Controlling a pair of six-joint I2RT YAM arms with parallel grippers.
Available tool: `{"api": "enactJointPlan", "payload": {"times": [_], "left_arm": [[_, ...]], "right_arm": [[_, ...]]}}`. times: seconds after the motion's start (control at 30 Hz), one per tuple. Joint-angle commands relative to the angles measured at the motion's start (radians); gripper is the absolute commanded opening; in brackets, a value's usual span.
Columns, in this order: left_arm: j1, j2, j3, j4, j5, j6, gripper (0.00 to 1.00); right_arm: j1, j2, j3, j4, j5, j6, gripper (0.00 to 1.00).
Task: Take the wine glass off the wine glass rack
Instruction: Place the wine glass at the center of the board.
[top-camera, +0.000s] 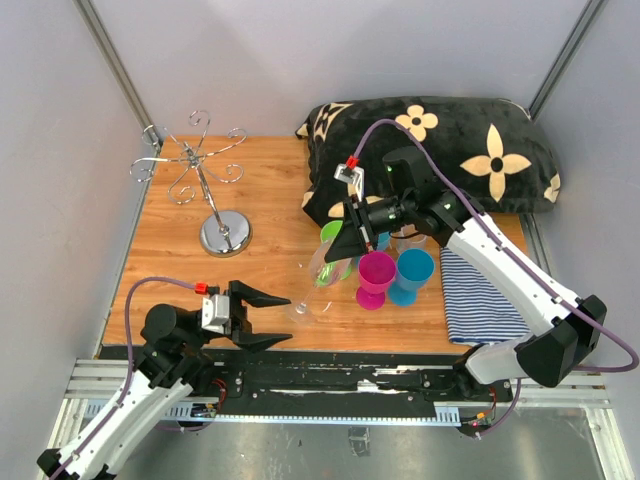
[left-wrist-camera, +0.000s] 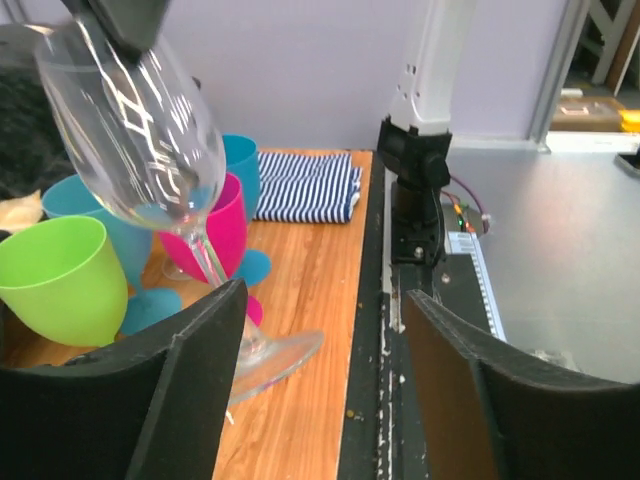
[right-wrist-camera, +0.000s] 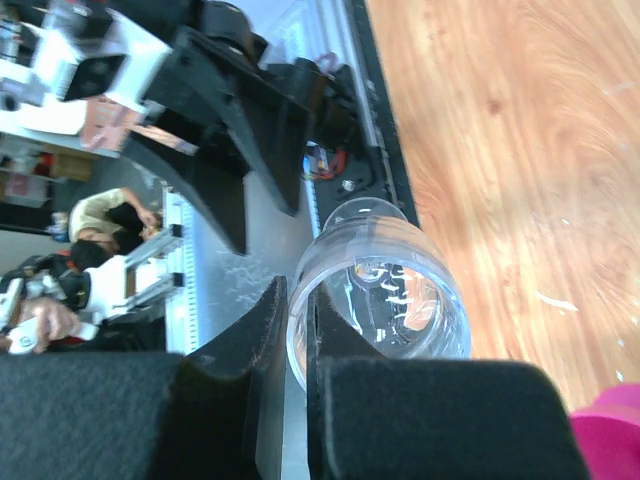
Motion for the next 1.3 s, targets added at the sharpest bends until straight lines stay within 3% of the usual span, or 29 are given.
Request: {"api": "enactJointPlan", "payload": {"times": [0.0,0.23,0.27,0.37,0.47,0.53,0.87,1.17,1.27], "left_arm": [[0.001,-0.057,0.028,0.01,-0.077,-0.042,0.73],[0.001,-0.106,0.032,0.003,-0.233,-0.112,0.89],[0.001,-0.107,0.037,-0.006,-0.275,-0.137,0.98],[0.001,-0.105,0.068,-0.073,-0.46,-0.217,1.0],[0.001,-0.105,0.132,-0.218,-0.778,-0.345,1.0],[0.001,-0.098,0.182,-0.303,-0.864,-0.4,1.0],[0.001,-0.092,0.271,-0.466,-1.023,-0.522,1.0],[0.001,-0.068,0.287,-0.487,-1.033,-0.577,1.0],[0.001,-0.049,0.292,-0.482,-1.018,-0.575,1.0]], "right_arm": [[0.057,-0.023,0.03,-0.095,0.174,-0.112,0.01],[0.185,-0.072,0.014,-0.12,0.485,-0.225,0.01],[0.223,-0.089,0.0,-0.116,0.554,-0.261,0.01],[0.336,-0.146,-0.097,-0.042,0.755,-0.353,0.01],[0.39,-0.186,-0.189,0.031,0.865,-0.365,0.01],[0.42,-0.192,-0.223,0.043,0.921,-0.356,0.01],[0.476,-0.12,-0.277,0.078,1.034,-0.291,0.01],[0.474,-0.029,-0.25,0.051,1.034,-0.263,0.01],[0.473,-0.017,-0.259,0.047,1.055,-0.259,0.05]]}}
